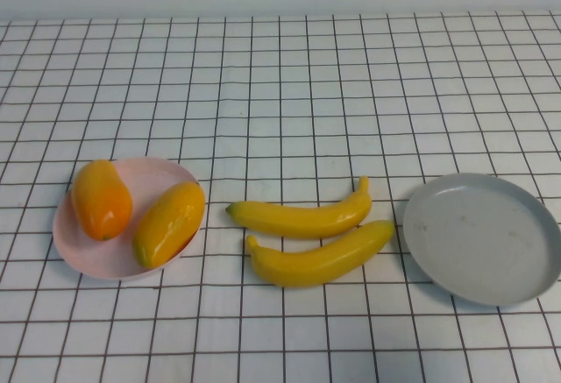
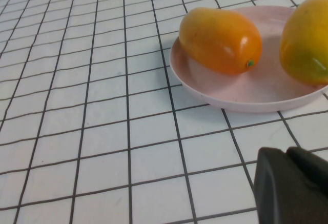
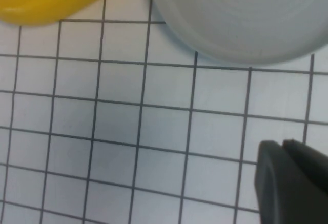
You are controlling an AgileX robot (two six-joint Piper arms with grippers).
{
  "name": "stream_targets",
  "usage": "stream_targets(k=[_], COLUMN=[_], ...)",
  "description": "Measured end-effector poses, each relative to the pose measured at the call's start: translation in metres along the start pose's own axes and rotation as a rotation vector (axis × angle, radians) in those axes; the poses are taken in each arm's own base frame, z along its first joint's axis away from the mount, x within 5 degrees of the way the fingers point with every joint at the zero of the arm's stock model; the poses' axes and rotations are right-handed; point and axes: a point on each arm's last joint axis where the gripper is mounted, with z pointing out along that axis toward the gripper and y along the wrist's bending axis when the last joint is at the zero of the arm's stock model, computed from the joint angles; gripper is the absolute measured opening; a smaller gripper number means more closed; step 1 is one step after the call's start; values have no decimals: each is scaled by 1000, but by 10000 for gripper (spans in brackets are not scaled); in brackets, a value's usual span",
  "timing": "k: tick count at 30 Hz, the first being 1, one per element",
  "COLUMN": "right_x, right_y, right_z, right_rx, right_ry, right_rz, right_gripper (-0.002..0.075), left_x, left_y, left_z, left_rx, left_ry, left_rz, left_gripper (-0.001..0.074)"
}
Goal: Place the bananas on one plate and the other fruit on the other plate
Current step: Put another type of fruit in the right plate
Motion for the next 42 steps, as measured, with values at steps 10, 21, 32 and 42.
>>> stream_targets(k=[10,21,32,42], right_x=[-72,-94,-80,-82], right_y=[57,152,200,201], right_z=[28,130,190,216], right_rx=[-89,-139,-139,-116], right_ry=[87,260,371,368], right_rz=[-396,-977,-1503,-1535], right_gripper=[46,540,517,515], left_x=[0,0,0,0], left_y=[0,0,0,0], left_z=[0,0,0,0], left_rx=[0,0,0,0], left_ry=[0,0,0,0], left_rz=[0,0,0,0], left_gripper=[-3,-3,-3,-3])
